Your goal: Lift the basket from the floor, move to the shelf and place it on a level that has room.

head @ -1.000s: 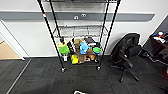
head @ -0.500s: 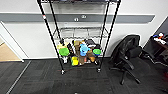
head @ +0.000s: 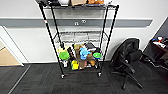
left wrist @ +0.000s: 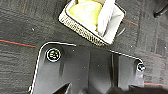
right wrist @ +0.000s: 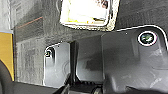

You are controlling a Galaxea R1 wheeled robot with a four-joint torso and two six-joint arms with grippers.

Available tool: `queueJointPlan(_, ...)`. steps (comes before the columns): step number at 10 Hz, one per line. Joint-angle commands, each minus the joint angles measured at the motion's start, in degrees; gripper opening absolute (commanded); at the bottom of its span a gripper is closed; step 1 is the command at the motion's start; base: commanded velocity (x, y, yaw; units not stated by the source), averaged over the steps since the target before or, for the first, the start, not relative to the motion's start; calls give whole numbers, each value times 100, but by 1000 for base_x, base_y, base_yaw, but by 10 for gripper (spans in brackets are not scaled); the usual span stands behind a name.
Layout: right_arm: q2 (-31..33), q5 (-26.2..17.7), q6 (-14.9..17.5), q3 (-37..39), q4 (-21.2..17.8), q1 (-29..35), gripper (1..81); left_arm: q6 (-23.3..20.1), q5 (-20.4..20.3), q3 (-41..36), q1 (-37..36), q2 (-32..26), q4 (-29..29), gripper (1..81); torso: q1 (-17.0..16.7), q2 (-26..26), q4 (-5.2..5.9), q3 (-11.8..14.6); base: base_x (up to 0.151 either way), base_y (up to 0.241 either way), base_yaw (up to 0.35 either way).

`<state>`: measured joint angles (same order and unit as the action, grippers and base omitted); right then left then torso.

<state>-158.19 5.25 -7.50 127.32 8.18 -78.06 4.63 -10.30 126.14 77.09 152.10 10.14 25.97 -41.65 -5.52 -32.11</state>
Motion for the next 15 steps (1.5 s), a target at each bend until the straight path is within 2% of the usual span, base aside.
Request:
queueJointPlan(1,92,-358,-41,-50,17,382,811,47,765,78,-514,-92,32,811,354,-549,0,0,0,0,0)
queueJointPlan(3,92,-438,-50,55,-123,453,811,47,1371,376,-848,-74,-56,811,601,-942,0,0,0,0,0)
queueJointPlan(4,74,-464,-41,134,-159,488,811,47,1531,456,-954,-83,-56,811,730,-1143,0,0,0,0,0)
queueJointPlan(6,-75,-542,-50,450,-168,619,811,47,1566,605,-1121,-48,-30,811,993,-1561,0,0,0,0,0)
queueJointPlan(8,-137,-833,-50,513,-228,813,811,47,1635,623,-1253,-21,-4,811,1237,-1952,0,0,0,0,0)
queueJointPlan(13,-119,-842,-50,433,-291,910,811,47,1891,623,-1491,5,-74,811,1847,-2922,0,0,0,0,0)
queueJointPlan(14,-111,-842,-50,398,-291,910,811,47,1891,623,-1534,5,-83,811,1967,-3112,0,-392,0,0,0)
queueJointPlan(15,-102,-842,-50,363,-291,918,811,47,1909,623,-1596,5,-83,811,2088,-3305,0,-569,0,0,0)
